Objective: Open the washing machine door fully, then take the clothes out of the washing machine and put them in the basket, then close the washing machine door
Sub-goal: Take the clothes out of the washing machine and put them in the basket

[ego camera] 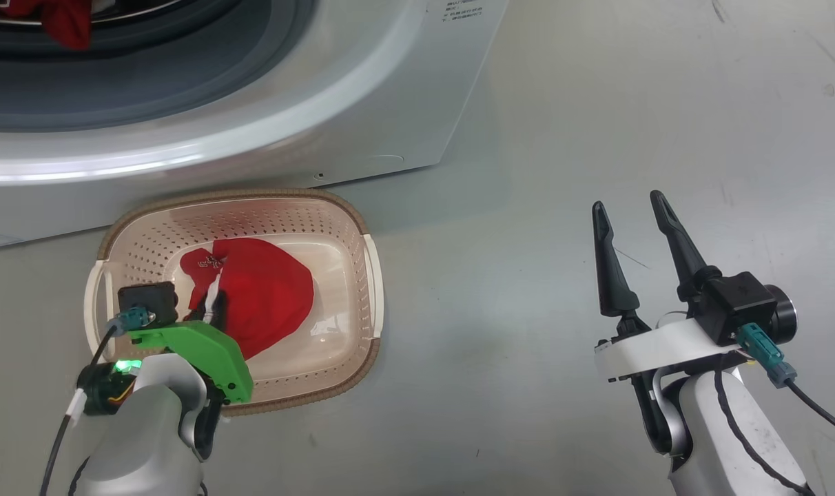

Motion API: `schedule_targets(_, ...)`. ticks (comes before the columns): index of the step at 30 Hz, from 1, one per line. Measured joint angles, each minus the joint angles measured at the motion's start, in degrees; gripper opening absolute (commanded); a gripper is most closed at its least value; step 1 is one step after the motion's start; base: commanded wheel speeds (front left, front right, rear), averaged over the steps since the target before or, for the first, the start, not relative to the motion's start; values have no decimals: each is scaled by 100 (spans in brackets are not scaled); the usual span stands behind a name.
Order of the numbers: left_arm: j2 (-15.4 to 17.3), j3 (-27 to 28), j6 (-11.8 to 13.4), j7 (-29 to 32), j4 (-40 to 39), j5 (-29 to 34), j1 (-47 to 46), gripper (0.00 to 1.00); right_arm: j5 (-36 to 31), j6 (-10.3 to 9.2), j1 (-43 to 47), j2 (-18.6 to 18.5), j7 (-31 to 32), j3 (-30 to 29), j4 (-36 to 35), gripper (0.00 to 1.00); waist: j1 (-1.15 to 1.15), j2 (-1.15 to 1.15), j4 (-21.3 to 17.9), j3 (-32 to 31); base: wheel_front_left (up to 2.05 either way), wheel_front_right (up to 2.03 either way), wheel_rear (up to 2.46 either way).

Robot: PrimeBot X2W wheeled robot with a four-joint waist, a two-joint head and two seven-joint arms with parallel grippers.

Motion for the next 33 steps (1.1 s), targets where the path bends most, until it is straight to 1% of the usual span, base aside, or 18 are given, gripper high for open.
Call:
schedule_targets(2, -1, -16, -41, -10, 105, 0, -77, 100, 0, 0, -18, 2, 0, 9, 1, 100, 0, 0, 6, -4, 0, 0, 0)
schedule_targets(9, -9, -124, -97, -326, 356, 85, -287, 100, 1, -1, -18, 4, 0, -15, 57, 100, 0, 0, 38, -98, 0, 0, 0)
schedule_targets(15, -9, -183, -98, -695, 386, 200, -328, 100, 2, -15, -13, 5, 0, -85, 88, 100, 0, 0, 107, -217, 0, 0, 0)
schedule_targets(16, -10, -193, -98, -739, 381, 201, -335, 100, 2, -43, -13, 5, 0, -105, 88, 100, 0, 0, 127, -237, 0, 0, 0)
schedule_targets(20, -12, -238, -114, -842, 338, 259, -340, 100, 2, -53, -8, 4, 0, -183, 86, 100, 0, 0, 202, -298, 0, 0, 0)
schedule_targets(27, -16, -237, -144, -966, 35, 392, -343, 100, -1, -52, 14, 4, 0, -199, 167, 100, 0, 0, 404, -521, 0, 0, 0)
schedule_targets(33, -13, -120, -141, -984, -405, 430, -334, 100, -15, -44, 136, -5, 0, -215, 279, 100, 0, 0, 569, -803, 0, 0, 0)
